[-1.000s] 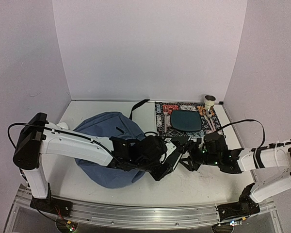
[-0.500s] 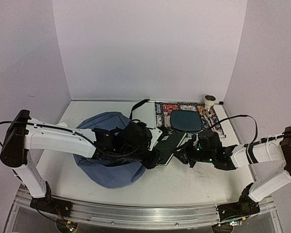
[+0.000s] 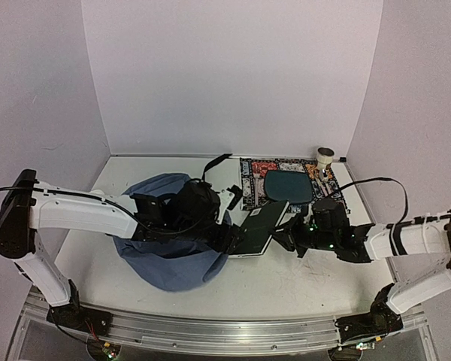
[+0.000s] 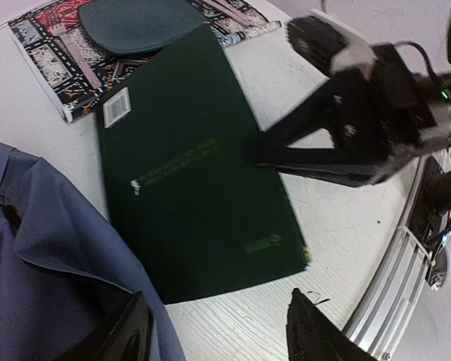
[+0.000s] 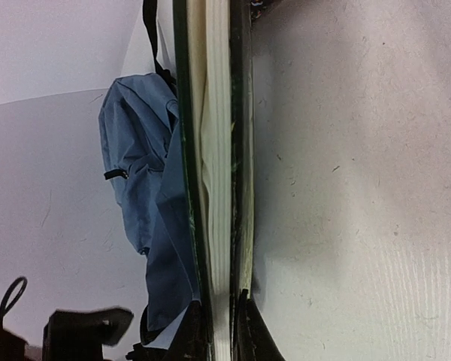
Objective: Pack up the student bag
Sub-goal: Pass from the right arm to the left
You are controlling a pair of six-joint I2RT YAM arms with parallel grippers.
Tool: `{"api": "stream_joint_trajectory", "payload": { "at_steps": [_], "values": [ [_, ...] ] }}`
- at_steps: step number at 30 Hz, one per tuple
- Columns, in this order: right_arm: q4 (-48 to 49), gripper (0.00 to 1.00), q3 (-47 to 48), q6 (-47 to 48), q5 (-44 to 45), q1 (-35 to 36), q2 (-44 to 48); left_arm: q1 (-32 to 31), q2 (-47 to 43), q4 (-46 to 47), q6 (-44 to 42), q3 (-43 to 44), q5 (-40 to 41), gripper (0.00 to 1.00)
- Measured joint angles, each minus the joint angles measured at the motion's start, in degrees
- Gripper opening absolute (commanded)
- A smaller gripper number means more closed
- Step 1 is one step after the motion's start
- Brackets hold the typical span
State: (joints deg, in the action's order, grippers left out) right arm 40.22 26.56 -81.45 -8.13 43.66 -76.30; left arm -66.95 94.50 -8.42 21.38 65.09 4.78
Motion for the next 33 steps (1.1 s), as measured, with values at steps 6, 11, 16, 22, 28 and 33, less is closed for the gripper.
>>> {"api": "stream_joint_trajectory", "payload": {
  "at_steps": [6, 11, 16, 22, 28, 33],
  "values": [
    [-3.59, 0.00, -4.16, 0.43, 1.36, -0.04, 11.09, 7.42, -0.48, 1.89, 5.29, -1.04, -5.31, 0.72],
    [-5.73, 0.00, -6.74, 0.49, 2.42, -0.22, 18.00, 12.68, -0.46, 2.94, 10.48, -2.00, -11.96, 0.74],
    [-6.14, 0.00, -6.88, 1.27, 2.19, -0.24, 21.13, 15.80, -0.40, 6.12, 14.87, -2.97, -19.09, 0.75],
    [-6.50, 0.00, -5.69, 4.72, -0.18, -0.26, 21.55, 18.67, -0.33, 8.63, 17.54, -2.98, -25.26, 0.76],
    [-2.42, 0.00, -1.07, 7.61, -5.39, -0.26, 16.69, 22.58, -0.33, 10.50, 19.21, -3.01, -31.25, 0.76],
    [3.61, 0.00, 2.23, 8.21, -9.78, -0.26, 10.31, 25.66, -0.34, 12.82, 20.07, -3.89, -35.04, 0.77]
  ]
}}
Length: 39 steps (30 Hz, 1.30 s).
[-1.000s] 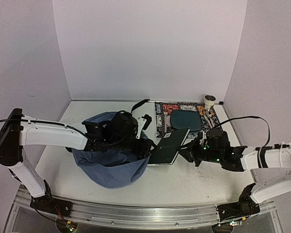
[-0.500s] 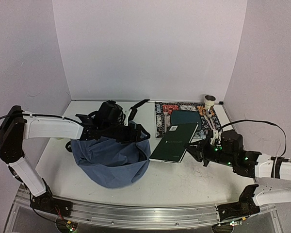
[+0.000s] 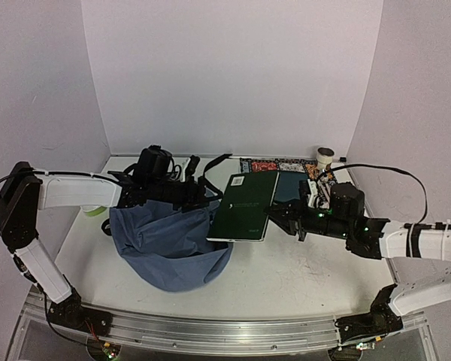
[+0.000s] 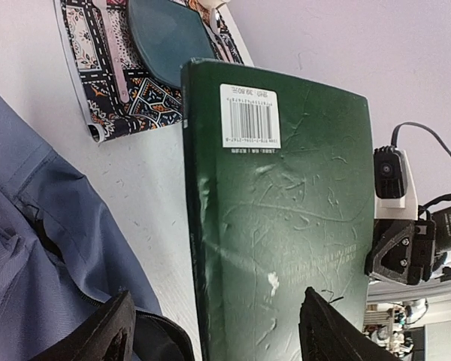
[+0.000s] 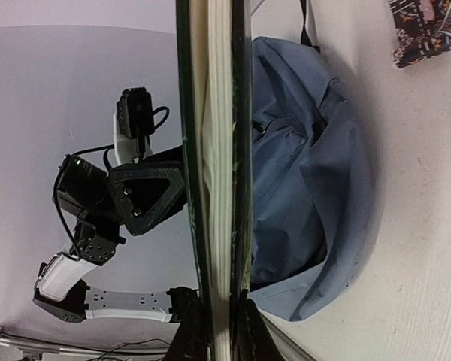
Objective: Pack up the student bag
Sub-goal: Pass from the right arm to the left
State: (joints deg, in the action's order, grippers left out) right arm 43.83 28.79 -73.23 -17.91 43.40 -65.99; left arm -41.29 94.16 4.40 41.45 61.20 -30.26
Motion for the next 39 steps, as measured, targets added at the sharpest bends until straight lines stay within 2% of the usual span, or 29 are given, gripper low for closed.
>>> {"api": "stream_joint_trajectory", "payload": {
  "at_steps": [6, 10, 17, 26, 30, 39],
  "values": [
    [5.50, 0.00, 4.61, -0.02, -4.62, 0.00, -6.92, 1.84, -0.01, 2.14, 2.10, -2.81, -4.89, 0.75],
    [8.54, 0.00, 7.52, -0.07, -6.78, -0.13, -10.92, 3.65, -0.16, 5.03, 3.82, -3.19, -8.67, 0.68],
    [13.60, 0.00, 11.66, -0.23, -10.15, -0.11, -16.32, 8.13, -3.13, 14.86, 12.26, -7.63, -16.03, 0.49],
    [19.49, 0.00, 17.31, -0.50, -13.79, -0.12, -22.27, 12.56, -9.08, 23.25, 23.16, -10.98, -19.71, 0.18],
    [21.09, 0.06, 19.50, -1.12, -14.52, -0.39, -25.17, 14.06, -11.47, 26.69, 26.80, -11.27, -20.20, 0.00],
    [23.21, 0.53, 21.97, -2.36, -13.39, 0.39, -28.06, 14.94, -15.14, 29.27, 33.21, -15.06, -16.45, 0.00]
  ]
}}
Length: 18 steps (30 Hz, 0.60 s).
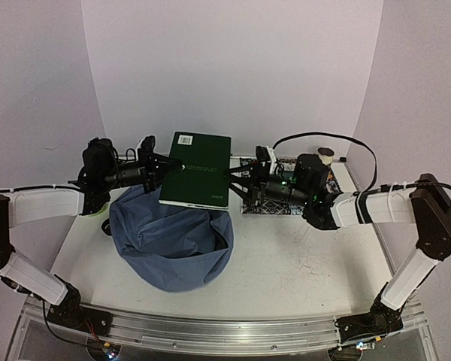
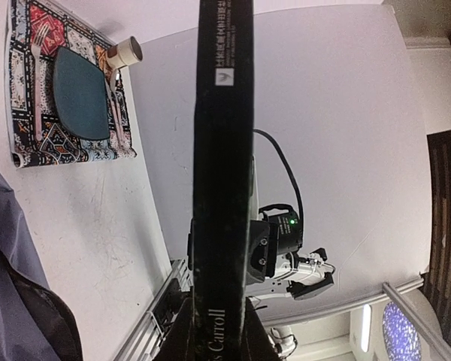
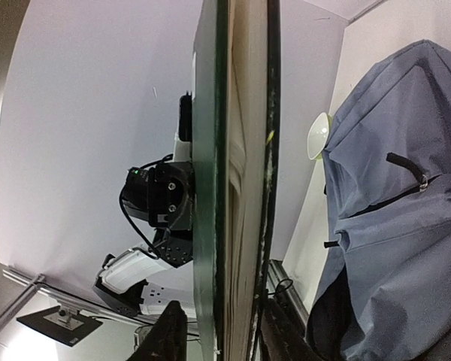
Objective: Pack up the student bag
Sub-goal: Pass from the right arm to the left, then pass from the left arm to the right
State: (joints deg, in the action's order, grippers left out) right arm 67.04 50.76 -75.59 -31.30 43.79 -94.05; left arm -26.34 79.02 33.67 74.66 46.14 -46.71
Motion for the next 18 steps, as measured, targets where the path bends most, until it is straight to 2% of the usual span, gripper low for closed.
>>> {"api": "stream_joint_trajectory", "payload": {
  "at_steps": [2, 7, 11, 14, 18],
  "values": [
    [0.42, 0.61, 0.11, 0.17, 1.17, 0.68, -0.25, -0.11, -0.43, -0.04, 1.56, -1.02, 1.52, 0.00],
    [2.28, 0.67, 0.15, -0.75, 5.09, 3.73, -1.59, -0.22, -0.75, 1.61, 5.60, -3.06, 6.92, 0.00],
    [3.51, 0.67, 0.15, -1.57, 7.91, 6.25, -2.70, -0.22, -1.58, 2.82, 7.90, -5.01, 10.92, 0.00],
    [4.54, 0.56, 0.13, -2.16, 9.93, 7.57, -3.52, -0.22, -1.73, 3.22, 8.81, -5.42, 13.20, 0.00],
    [5.42, 0.32, 0.15, -2.76, 11.58, 8.28, -4.47, -0.22, -2.44, 4.09, 9.56, -6.27, 15.42, 0.00]
  ]
}}
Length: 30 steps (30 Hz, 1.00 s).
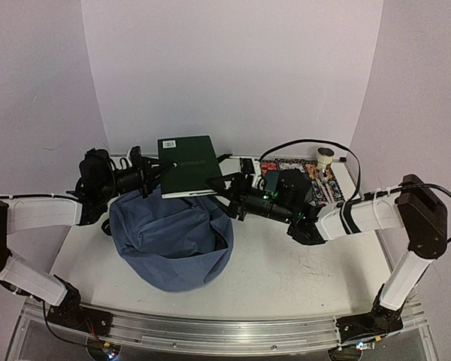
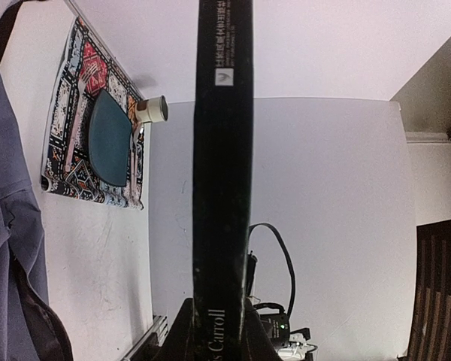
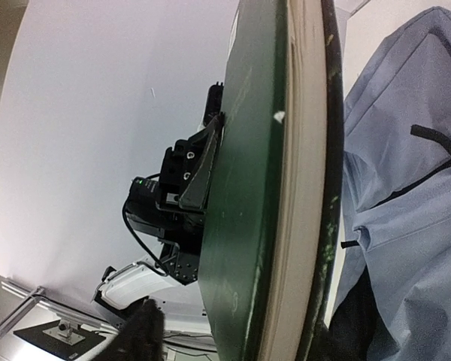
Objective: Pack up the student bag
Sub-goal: Pass from the left arm to the right
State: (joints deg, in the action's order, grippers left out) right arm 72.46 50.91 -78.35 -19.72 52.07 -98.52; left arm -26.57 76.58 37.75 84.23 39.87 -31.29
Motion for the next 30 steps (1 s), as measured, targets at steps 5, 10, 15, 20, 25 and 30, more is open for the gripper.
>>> {"api": "stream_joint_trajectory", "payload": {
  "at_steps": [5, 10, 15, 20, 25, 30],
  "values": [
    [0.26, 0.02, 0.22, -1.40, 1.08, -0.01, -1.14, -0.21, -1.15, 0.79, 0.05, -1.87, 1.36, 0.00],
    [1.20, 0.00, 0.65, -3.65, 0.88, 0.18, -1.56, -0.29, -3.33, 2.98, -0.82, -4.29, 2.45, 0.15],
    [0.77, 0.00, 0.68, -3.17, 0.55, 0.70, -1.59, -0.41, -6.40, 3.22, -3.96, -7.88, 2.97, 0.40],
    [0.21, 0.00, -1.64, -2.65, 0.99, 0.27, -1.35, -0.58, -9.10, -1.88, -13.53, -9.22, 2.45, 0.56],
    [-1.53, 0.00, -6.21, -2.18, 2.39, -1.61, 1.08, -1.03, -11.58, -12.81, -26.91, -9.03, 2.15, 0.63],
    [-3.73, 0.00, -12.13, -1.67, 5.35, -5.46, 5.03, -5.87, -12.90, -29.12, -42.80, -4.56, 8.15, 0.67]
  ]
}}
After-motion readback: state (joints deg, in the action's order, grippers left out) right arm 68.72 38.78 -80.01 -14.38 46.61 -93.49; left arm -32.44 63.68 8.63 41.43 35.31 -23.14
